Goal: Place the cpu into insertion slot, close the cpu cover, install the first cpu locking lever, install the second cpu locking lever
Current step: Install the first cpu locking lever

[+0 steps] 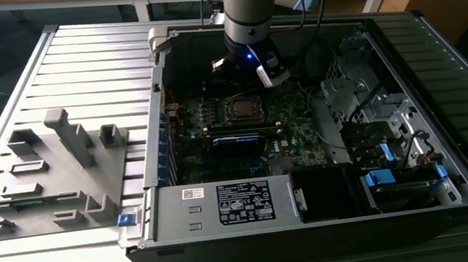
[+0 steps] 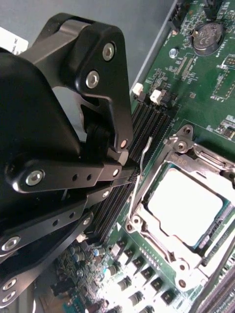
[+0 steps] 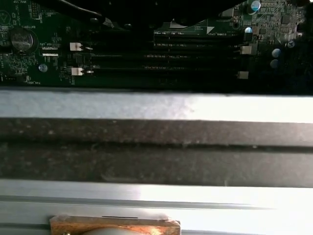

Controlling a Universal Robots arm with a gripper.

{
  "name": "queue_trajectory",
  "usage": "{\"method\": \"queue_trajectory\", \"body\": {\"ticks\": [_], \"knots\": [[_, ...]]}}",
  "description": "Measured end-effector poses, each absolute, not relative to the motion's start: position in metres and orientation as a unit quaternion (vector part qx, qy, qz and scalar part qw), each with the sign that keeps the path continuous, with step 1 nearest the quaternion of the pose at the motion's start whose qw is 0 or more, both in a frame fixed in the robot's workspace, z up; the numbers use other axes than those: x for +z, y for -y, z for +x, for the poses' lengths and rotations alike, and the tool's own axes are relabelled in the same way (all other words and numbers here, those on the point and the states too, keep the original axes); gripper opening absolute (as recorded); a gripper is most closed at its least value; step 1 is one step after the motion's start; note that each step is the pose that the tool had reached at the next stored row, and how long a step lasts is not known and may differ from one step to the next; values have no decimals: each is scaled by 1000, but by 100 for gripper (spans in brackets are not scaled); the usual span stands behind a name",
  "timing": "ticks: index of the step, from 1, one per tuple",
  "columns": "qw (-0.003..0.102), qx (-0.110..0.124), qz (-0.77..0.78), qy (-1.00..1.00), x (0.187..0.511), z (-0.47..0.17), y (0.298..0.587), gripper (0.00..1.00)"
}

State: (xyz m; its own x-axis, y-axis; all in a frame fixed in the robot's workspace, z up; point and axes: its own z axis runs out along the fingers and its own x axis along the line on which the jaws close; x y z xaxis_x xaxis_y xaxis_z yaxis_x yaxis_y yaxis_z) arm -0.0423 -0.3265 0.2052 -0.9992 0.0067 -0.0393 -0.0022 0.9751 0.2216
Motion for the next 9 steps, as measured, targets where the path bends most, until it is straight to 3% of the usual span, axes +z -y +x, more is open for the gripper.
{"method": "queue_trajectory", "body": {"ticks": [9], "knots": [[21, 111, 5, -994, 205, -42, 328, 11]]}}
